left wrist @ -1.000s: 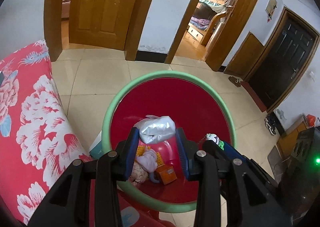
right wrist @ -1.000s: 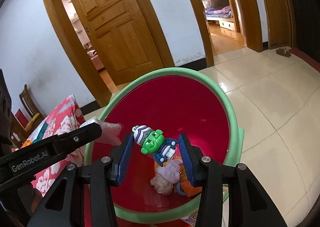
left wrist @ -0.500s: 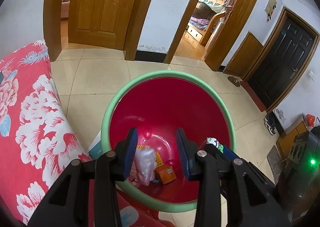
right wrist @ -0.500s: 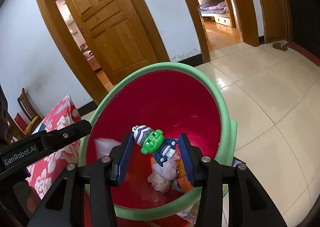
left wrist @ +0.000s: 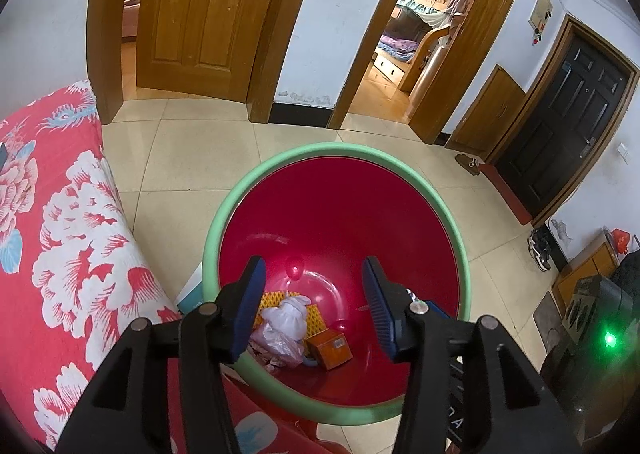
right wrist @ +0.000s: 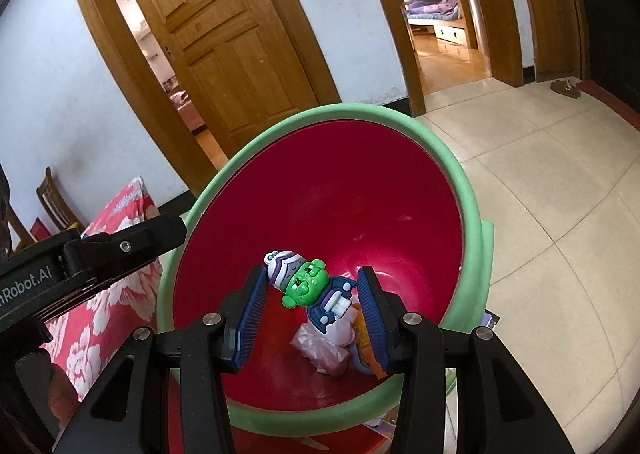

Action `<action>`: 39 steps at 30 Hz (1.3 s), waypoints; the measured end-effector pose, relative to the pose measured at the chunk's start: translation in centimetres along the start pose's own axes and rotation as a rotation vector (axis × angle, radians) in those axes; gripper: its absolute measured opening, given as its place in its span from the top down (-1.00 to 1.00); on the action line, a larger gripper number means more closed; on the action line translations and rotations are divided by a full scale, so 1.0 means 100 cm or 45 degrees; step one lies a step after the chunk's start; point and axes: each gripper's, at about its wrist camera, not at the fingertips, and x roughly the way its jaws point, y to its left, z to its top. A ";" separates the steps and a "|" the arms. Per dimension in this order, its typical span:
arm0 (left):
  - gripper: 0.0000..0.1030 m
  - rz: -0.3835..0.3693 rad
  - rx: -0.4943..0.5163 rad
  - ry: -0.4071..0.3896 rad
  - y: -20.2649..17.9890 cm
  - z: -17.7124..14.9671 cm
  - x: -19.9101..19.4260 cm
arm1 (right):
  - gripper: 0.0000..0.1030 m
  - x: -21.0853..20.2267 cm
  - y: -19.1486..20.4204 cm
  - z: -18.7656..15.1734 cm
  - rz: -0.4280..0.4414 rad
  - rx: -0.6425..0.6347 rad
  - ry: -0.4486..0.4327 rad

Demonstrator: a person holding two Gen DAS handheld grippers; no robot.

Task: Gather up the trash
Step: 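Open the right tool to drop the toy figure into the bucket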

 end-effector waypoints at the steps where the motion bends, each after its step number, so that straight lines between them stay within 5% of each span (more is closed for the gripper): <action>1: 0.02 0.001 -0.001 0.000 0.000 0.000 0.000 | 0.08 0.000 0.000 0.000 0.002 -0.001 0.000; 22: -0.01 0.029 -0.011 0.002 0.005 0.001 0.002 | 0.04 0.003 0.010 0.002 0.012 0.008 0.004; 31: -0.19 0.033 0.003 -0.015 0.002 0.002 -0.001 | -0.44 -0.006 0.049 -0.001 -0.081 -0.105 0.017; 39: -0.25 0.070 0.006 -0.029 -0.002 -0.002 -0.015 | -0.46 -0.015 0.064 0.000 -0.118 -0.125 0.045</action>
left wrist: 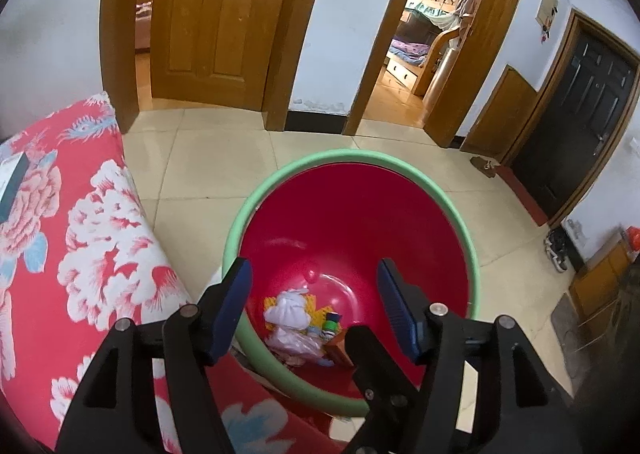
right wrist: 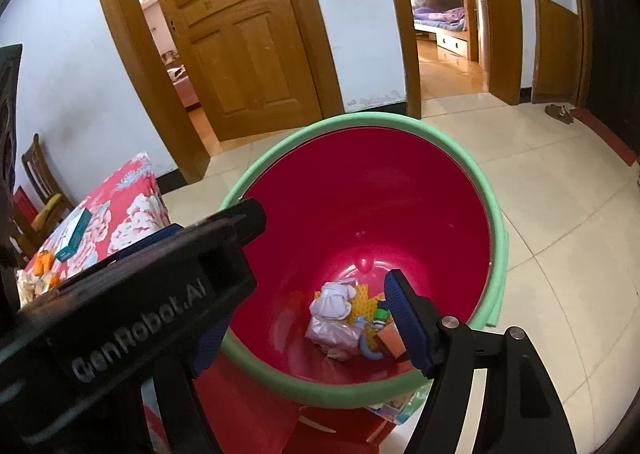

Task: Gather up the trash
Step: 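Move both open tools back over the table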

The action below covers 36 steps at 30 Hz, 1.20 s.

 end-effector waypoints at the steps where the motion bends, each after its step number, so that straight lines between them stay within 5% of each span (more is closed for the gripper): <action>1: -0.26 -0.015 -0.009 0.000 0.000 0.000 -0.003 | -0.46 -0.002 0.000 0.000 0.000 -0.001 -0.004; 16: -0.30 -0.003 -0.047 -0.046 0.015 -0.005 -0.050 | -0.49 -0.033 0.027 -0.001 -0.009 -0.063 -0.053; 36: -0.34 0.175 -0.216 -0.111 0.106 -0.012 -0.112 | -0.50 -0.040 0.121 -0.015 0.132 -0.216 -0.064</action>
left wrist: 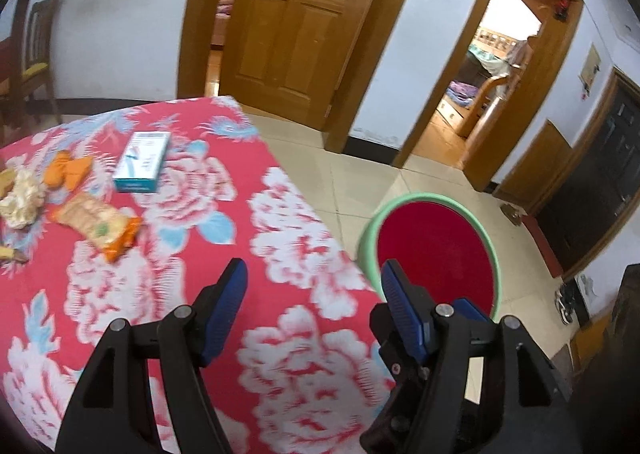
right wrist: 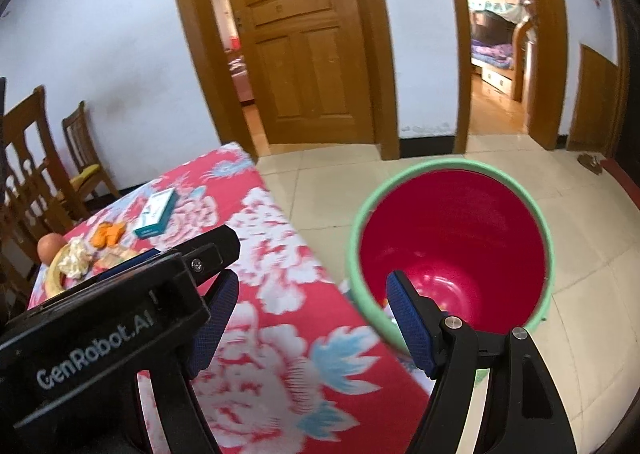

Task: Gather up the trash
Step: 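Move both open tools back over the table, then grasp the crumpled white paper with the left tool while the right approaches the snack bar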

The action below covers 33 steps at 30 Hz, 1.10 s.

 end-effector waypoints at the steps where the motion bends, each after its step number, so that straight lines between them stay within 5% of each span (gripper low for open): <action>1: -0.34 0.012 -0.006 -0.006 0.004 0.000 -0.002 | -0.50 0.000 0.003 -0.001 0.014 -0.005 0.002; 22: -0.39 0.259 -0.246 0.008 0.141 0.012 -0.024 | -0.51 0.054 0.090 0.004 0.207 -0.119 0.106; 33: -0.46 0.515 -0.309 0.067 0.227 0.033 -0.022 | -0.51 0.087 0.144 0.014 0.342 -0.279 0.161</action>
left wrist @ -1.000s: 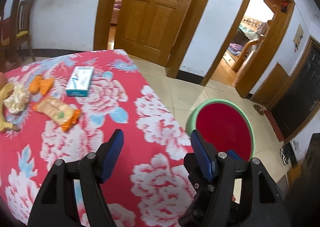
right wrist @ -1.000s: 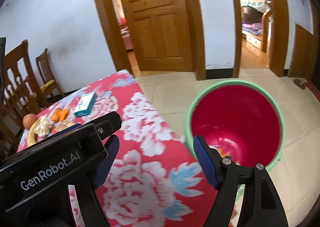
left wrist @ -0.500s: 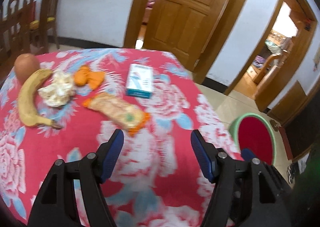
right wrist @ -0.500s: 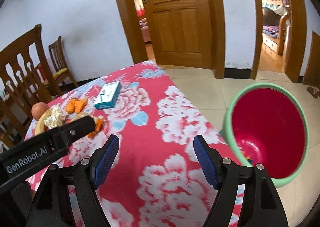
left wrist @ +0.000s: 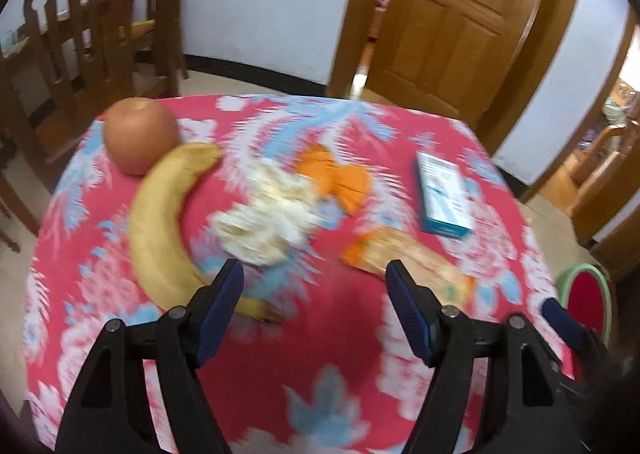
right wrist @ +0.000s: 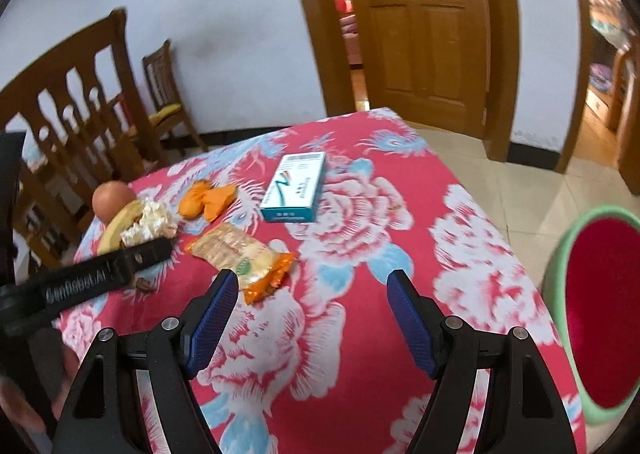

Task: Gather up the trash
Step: 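Grasp the crumpled white paper with the left tool while the right approaches the snack bar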

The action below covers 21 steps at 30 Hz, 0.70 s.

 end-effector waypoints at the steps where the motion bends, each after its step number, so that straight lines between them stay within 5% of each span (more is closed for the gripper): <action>1: -0.47 0.017 0.002 0.010 0.004 0.003 0.005 | -0.51 0.003 0.003 0.001 0.004 -0.020 0.007; 9: -0.49 0.091 0.037 0.053 0.013 0.011 0.033 | -0.51 0.025 0.010 0.012 0.032 -0.042 0.062; 12: -0.47 0.044 0.044 0.054 0.012 0.010 0.037 | -0.51 0.031 0.013 0.015 0.031 -0.059 0.074; 14: -0.23 0.024 0.038 0.042 0.011 0.008 0.037 | -0.51 0.034 0.013 0.015 0.034 -0.061 0.081; 16: 0.45 0.021 0.025 0.032 0.013 0.007 0.037 | -0.51 0.038 0.014 0.014 0.034 -0.062 0.091; 21: 0.57 -0.098 -0.015 -0.088 0.021 0.004 0.018 | -0.51 0.046 0.015 0.010 0.026 -0.061 0.118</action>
